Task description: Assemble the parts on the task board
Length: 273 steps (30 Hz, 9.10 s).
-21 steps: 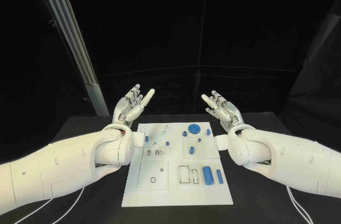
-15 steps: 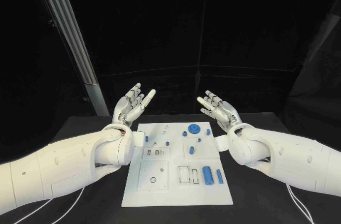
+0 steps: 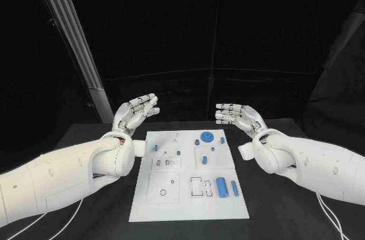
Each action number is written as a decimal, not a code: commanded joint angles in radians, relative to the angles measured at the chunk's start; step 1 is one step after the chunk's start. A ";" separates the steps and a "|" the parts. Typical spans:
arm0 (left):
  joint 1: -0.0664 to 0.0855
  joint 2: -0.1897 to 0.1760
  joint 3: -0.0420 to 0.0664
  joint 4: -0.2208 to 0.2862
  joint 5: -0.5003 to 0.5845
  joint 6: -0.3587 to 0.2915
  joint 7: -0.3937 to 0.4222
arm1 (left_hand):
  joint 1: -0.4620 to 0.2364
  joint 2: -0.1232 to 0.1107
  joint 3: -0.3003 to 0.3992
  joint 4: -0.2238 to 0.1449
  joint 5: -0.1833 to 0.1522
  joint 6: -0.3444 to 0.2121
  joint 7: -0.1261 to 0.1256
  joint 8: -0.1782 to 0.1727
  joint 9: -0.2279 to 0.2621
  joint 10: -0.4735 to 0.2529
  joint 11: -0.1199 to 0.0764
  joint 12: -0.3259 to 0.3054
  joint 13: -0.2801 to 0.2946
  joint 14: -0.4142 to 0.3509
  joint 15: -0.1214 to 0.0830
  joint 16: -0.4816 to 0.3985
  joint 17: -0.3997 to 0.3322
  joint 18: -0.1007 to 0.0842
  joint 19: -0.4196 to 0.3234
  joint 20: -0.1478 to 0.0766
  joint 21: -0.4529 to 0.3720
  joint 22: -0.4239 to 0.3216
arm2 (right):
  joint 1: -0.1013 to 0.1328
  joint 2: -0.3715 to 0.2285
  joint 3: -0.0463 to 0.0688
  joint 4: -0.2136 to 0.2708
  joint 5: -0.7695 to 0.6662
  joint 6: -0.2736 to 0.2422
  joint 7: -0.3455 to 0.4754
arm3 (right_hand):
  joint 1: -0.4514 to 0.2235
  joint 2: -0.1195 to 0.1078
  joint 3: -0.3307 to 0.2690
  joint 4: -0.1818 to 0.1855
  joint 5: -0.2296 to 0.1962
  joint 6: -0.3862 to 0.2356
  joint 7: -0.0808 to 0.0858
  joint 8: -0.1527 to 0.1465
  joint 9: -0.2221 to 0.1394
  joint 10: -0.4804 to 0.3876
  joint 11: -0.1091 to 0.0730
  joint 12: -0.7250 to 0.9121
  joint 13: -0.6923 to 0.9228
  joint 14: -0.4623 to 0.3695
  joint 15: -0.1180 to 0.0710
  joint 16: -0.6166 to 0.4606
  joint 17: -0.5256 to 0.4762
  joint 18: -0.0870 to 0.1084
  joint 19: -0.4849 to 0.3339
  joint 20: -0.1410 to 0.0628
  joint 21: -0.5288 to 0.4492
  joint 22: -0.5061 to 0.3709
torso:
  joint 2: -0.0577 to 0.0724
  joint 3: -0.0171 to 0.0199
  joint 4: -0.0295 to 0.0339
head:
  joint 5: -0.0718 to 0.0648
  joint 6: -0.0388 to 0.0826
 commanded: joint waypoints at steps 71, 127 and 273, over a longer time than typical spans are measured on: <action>0.035 -0.069 0.001 0.163 -0.057 0.223 -0.097 | 0.098 0.031 -0.062 -0.077 -0.006 0.300 0.041 0.030 -0.001 0.319 -0.083 0.021 0.008 0.323 -0.096 0.042 0.097 0.023 0.285 -0.074 0.095 0.010 | 0.173 0.145 0.006 -0.097 -1.338 0.287 -0.439 | -0.048 -0.163 0.335 -0.030 -0.029 0.376 -0.013 -0.079 -0.005 0.435 -0.118 -0.095 0.003 0.692 -0.183 0.747 0.471 0.002 0.532 -0.179 0.874 0.577 | 0.192 -0.0060 0.0523 | -0.044 0.032; 0.039 -0.069 0.001 0.152 -0.057 0.246 -0.114 | 0.087 0.033 -0.075 -0.072 -0.006 0.288 0.049 0.013 -0.002 0.307 -0.075 0.001 0.005 0.318 -0.091 0.028 0.106 0.022 0.283 -0.072 0.089 0.004 | 0.174 0.240 0.007 -0.162 -1.298 0.044 -0.449 | -0.037 -0.179 0.472 -0.012 -0.033 0.421 -0.015 -0.082 -0.006 0.478 -0.123 -0.098 0.003 0.671 -0.185 0.885 0.591 -0.012 0.529 -0.179 0.992 0.710 | 0.200 -0.0062 0.0558 | -0.036 0.046; 0.069 -0.068 -0.007 0.138 -0.057 0.280 -0.147 | 0.085 0.039 -0.079 -0.070 -0.006 0.290 0.046 0.009 -0.001 0.307 -0.076 -0.005 0.005 0.311 -0.089 0.017 0.111 0.022 0.279 -0.069 0.083 0.000 | 0.198 0.111 0.006 -0.100 -1.243 0.271 -0.699 | 0.099 -0.208 -0.009 0.393 0.020 0.240 -0.020 0.024 0.000 0.762 -0.138 1.303 1.395 0.768 -0.185 1.373 1.414 -0.089 0.705 -0.170 1.249 1.170 | 0.212 0.0022 0.0326 | -0.028 0.031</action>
